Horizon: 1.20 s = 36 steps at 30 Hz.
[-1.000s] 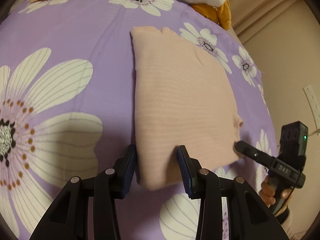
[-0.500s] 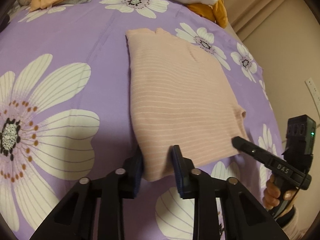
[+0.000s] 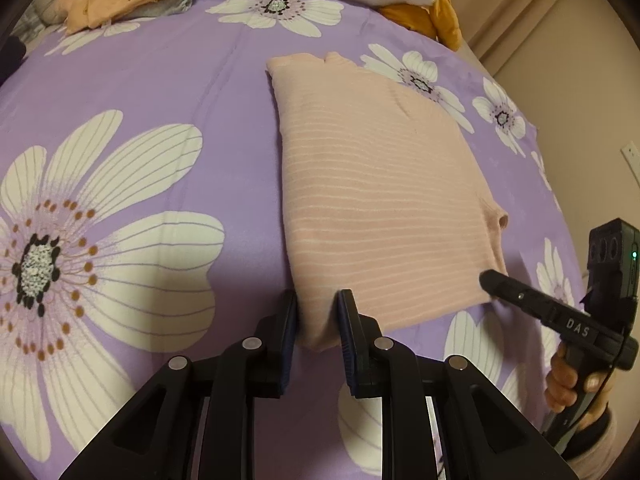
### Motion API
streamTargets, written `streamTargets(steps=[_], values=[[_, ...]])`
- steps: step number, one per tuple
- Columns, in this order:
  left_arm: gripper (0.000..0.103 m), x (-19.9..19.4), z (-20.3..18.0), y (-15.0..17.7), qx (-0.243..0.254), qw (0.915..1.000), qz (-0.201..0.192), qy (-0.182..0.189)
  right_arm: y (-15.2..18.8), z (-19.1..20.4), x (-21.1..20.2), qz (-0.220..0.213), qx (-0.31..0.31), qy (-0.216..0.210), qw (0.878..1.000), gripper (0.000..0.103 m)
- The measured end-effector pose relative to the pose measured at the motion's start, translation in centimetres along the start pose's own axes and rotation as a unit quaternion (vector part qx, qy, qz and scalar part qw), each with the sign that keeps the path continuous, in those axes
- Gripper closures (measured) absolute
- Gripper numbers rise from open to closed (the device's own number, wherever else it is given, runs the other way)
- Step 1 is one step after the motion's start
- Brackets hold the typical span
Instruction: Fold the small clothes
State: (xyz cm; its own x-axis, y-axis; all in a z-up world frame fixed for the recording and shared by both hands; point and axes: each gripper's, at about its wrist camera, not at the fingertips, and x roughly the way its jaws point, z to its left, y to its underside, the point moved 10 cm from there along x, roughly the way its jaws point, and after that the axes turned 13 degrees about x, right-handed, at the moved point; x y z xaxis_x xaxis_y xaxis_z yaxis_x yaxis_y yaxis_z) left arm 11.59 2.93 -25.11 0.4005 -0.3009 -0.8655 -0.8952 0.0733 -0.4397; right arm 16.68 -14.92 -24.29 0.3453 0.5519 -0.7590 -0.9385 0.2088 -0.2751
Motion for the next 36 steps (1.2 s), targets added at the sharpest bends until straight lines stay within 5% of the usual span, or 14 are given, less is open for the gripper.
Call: streamTargets(steps=[10,15,25,36], values=[[0.083,-3.4,-0.6,-1.8,0.06,0.995,-0.047,-0.064,-1.6,1.3,-3.1,-0.067,-0.083,0.056,0.993,0.074],[0.083,-2.2,-2.1,-2.9,0.078,0.9933,-0.056,-0.064,-2.8,3.7,-3.8,-0.098,-0.107,0.024,0.989,0.075],[0.083,1.0,-3.2,-1.5,0.097,0.9926,-0.023,-0.069,-0.6,2.9,-0.2,-0.061,-0.109,0.049,0.991,0.08],[0.083,-1.1,-3.7,-1.3,0.09,0.9927,-0.032,-0.074,0.1,3.5,-1.3,-0.066,-0.125,0.06,0.988,0.077]])
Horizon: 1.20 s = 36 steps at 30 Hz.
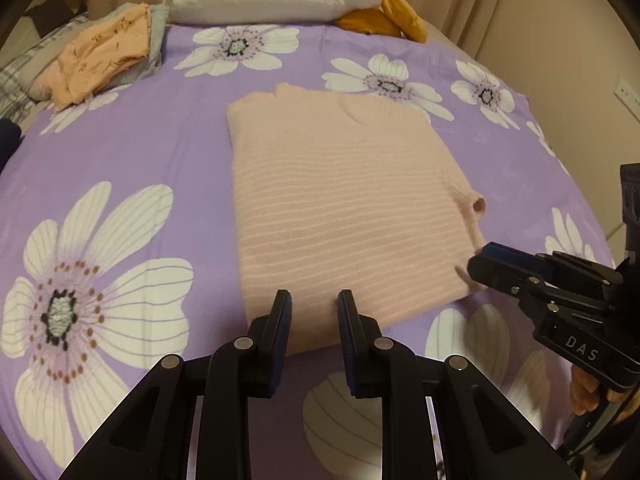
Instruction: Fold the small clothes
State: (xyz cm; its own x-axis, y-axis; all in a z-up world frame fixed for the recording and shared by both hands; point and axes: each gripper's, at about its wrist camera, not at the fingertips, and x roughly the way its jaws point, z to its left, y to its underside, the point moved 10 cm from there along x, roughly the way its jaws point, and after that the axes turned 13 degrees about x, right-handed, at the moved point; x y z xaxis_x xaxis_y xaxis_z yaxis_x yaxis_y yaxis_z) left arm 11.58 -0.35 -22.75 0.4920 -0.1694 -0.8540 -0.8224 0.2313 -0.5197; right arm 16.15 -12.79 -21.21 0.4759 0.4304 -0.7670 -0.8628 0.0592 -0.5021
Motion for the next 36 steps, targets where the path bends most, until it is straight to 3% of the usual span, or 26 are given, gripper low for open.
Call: streamTargets(steps=[2,4,6,8,15,19,26,28,36], values=[[0.078,-0.7,0.2,-0.1,0.001,0.9999,-0.001,-0.016,-0.1,0.1,-0.9,-0.004,-0.001,0.006,1.0,0.077],[0.049,-1.3,0.7,-0.1,-0.001,0.9993,0.001,-0.037,-0.1,0.3,-1.7,-0.009,-0.002,0.011,1.0,0.076],[0.039,-2.2,0.9,-0.2,-0.005,0.999,-0.008,-0.044,-0.2,0.4,-2.6,-0.016,-0.003,0.017,1.0,0.072],[0.039,-2.8,1.0,-0.4,-0.006,0.9989,-0.011,-0.046,-0.3,0.5,-3.5,-0.023,-0.001,0.022,0.999,0.061],[0.038,-5.6,0.6,-0.5,0.003,0.9982,-0.02,-0.056,-0.3,1.0,-6.3,-0.05,-0.002,0.032,0.998,0.049],[0.024,-7.0,0.4,-0.7,-0.002,0.998,-0.028,-0.057,-0.6,1.7,-8.0,-0.065,-0.005,0.029,0.997,0.041],[0.019,-9.1,-0.1,-0.9,-0.001,0.9968,-0.04,-0.069,-0.9,3.0,-10.7,-0.091,-0.008,0.028,0.995,0.031],[0.005,-9.8,-0.1,-1.1,0.0,0.9961,-0.045,-0.076,-1.1,3.2,-11.4,-0.099,-0.009,0.03,0.995,0.022],[0.004,-11.9,-0.1,-1.7,0.0,0.9936,-0.052,-0.101,-1.8,4.1,-14.6,-0.132,-0.013,0.031,0.991,0.009]])
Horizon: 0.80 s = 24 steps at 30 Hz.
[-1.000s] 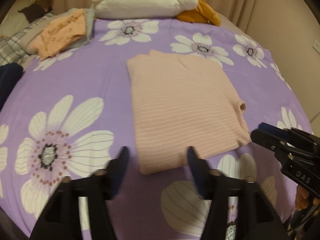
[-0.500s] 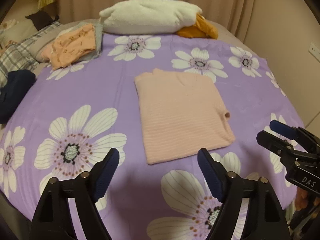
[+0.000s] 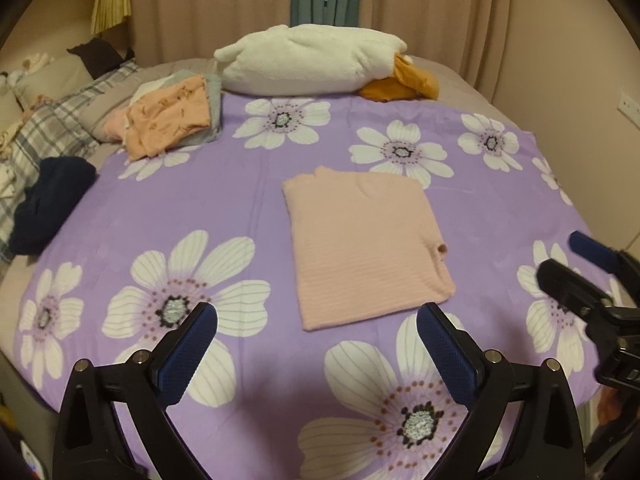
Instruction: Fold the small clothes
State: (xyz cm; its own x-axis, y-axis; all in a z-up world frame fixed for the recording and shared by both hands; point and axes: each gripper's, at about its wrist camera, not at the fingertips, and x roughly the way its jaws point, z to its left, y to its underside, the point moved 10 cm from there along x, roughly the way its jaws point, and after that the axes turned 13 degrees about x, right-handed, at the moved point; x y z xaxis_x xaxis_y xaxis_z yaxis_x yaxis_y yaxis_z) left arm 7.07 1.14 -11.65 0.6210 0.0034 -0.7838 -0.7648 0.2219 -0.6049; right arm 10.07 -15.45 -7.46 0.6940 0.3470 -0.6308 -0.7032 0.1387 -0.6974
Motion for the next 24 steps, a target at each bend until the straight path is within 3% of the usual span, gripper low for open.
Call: streamTargets(steps=[3,13,24], values=[[0.004,-0.6,0.3,-0.2,0.0,1.0,0.001,-0.008,-0.5,0.2,-0.9,-0.01,0.001,0.0,1.0,0.0],[0.004,-2.0,0.6,-0.9,-0.005,0.9999,-0.007,-0.006,-1.8,0.6,-2.4,-0.024,0.001,0.008,1.0,0.0],[0.004,-1.0,0.9,0.2,-0.008,0.9996,0.012,-0.024,0.5,0.3,0.2,0.016,-0.005,0.028,0.999,0.0]])
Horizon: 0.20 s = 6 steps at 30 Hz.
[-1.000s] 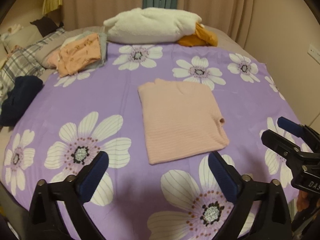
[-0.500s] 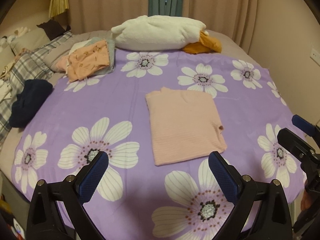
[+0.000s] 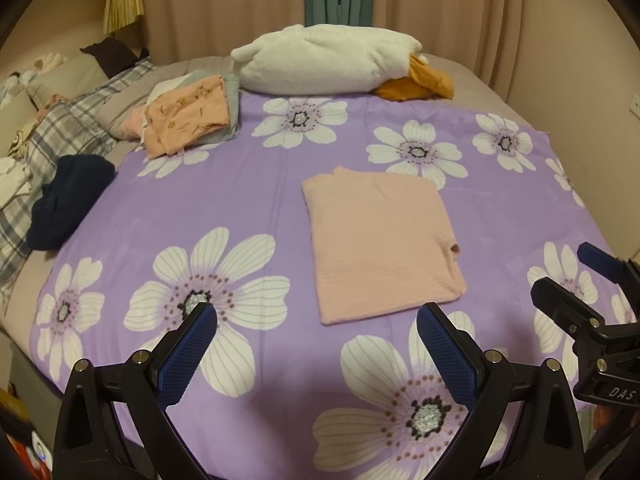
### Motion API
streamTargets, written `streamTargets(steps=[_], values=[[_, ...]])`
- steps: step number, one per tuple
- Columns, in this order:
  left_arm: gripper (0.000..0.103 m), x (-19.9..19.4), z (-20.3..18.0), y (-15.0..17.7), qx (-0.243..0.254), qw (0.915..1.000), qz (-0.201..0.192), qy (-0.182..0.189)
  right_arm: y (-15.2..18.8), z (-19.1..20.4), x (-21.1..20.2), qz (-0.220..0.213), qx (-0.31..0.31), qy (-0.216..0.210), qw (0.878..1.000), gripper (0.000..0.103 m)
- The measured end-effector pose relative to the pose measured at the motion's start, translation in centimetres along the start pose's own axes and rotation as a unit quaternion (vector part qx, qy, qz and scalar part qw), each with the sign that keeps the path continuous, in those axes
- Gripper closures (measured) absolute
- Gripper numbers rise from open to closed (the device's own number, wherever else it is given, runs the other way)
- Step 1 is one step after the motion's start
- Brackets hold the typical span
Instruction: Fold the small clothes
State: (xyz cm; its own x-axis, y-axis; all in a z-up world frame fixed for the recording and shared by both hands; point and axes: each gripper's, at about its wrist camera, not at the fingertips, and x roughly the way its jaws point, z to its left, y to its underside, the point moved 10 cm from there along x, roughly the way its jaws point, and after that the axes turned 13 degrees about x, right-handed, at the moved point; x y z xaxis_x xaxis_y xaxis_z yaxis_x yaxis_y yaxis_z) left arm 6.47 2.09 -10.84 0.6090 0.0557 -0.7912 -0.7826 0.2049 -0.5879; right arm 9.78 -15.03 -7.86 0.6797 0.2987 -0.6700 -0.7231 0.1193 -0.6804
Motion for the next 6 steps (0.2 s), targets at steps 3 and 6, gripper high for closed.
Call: streamTargets(steps=[3,6], values=[[0.004,-0.05,0.14,0.0,-0.004,1.0,-0.001,0.001,0.02,0.13,-0.02,0.0,0.0,-0.001,1.0,0.0],[0.004,0.04,0.17,0.0,-0.009,1.0,0.001,0.004,-0.04,0.33,-0.02,0.001,0.0,-0.004,1.0,0.0]])
